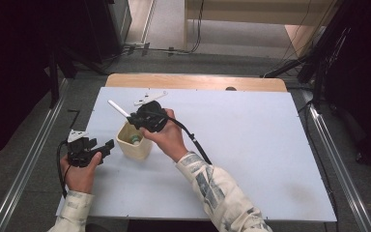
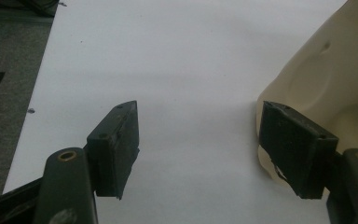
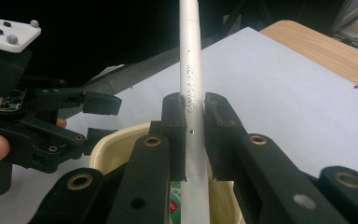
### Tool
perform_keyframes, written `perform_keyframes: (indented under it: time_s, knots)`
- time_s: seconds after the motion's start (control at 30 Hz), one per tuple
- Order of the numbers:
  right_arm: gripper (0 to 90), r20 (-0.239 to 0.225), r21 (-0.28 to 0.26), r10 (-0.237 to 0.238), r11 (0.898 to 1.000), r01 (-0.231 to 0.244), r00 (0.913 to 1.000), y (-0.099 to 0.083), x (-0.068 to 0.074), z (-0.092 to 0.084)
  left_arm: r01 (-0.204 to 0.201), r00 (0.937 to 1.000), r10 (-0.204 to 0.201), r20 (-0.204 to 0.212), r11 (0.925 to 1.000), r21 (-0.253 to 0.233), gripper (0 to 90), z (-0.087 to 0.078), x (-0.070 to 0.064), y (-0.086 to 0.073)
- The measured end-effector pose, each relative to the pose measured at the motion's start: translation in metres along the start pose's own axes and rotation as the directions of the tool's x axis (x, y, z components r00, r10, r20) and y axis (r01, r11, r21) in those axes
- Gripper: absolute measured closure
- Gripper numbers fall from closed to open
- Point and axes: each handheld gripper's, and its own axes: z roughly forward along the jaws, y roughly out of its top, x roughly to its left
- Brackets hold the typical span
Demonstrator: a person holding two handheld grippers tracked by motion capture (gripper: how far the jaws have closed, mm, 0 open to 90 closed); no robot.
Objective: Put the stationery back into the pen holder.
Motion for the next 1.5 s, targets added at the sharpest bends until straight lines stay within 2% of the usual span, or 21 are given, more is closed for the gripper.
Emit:
perform_keyframes:
  time_s: [0.57, 1.17, 1.37, 1.5]
  knots:
    - [77.0, -0.017, 0.032, -0.014, 0.999, 0.014, 0.9998, -0.005, 0.008, 0.015, 0.001, 1.0, -0.001, 0.002, 1.0, 0.0, 30.0, 0.0, 0.0, 0.0]
    - [76.8, -0.004, 0.088, -0.033, 0.996, 0.034, 0.9994, -0.011, 0.008, 0.016, -0.004, 1.0, 0.004, 0.0, 1.0, 0.004, 30.0, 0.0, -0.001, 0.0]
    - [76.1, -0.008, 0.129, -0.015, 0.992, 0.016, 0.9999, -0.014, 0.005, 0.018, -0.005, 1.0, 0.005, 0.0, 1.0, 0.006, 30.0, 0.001, 0.0, 0.0]
    - [72.8, -0.012, 0.128, -0.007, 0.992, 0.009, 0.9999, -0.015, 0.004, 0.016, -0.005, 1.0, 0.005, -0.002, 1.0, 0.006, 30.0, 0.001, -0.001, 0.0]
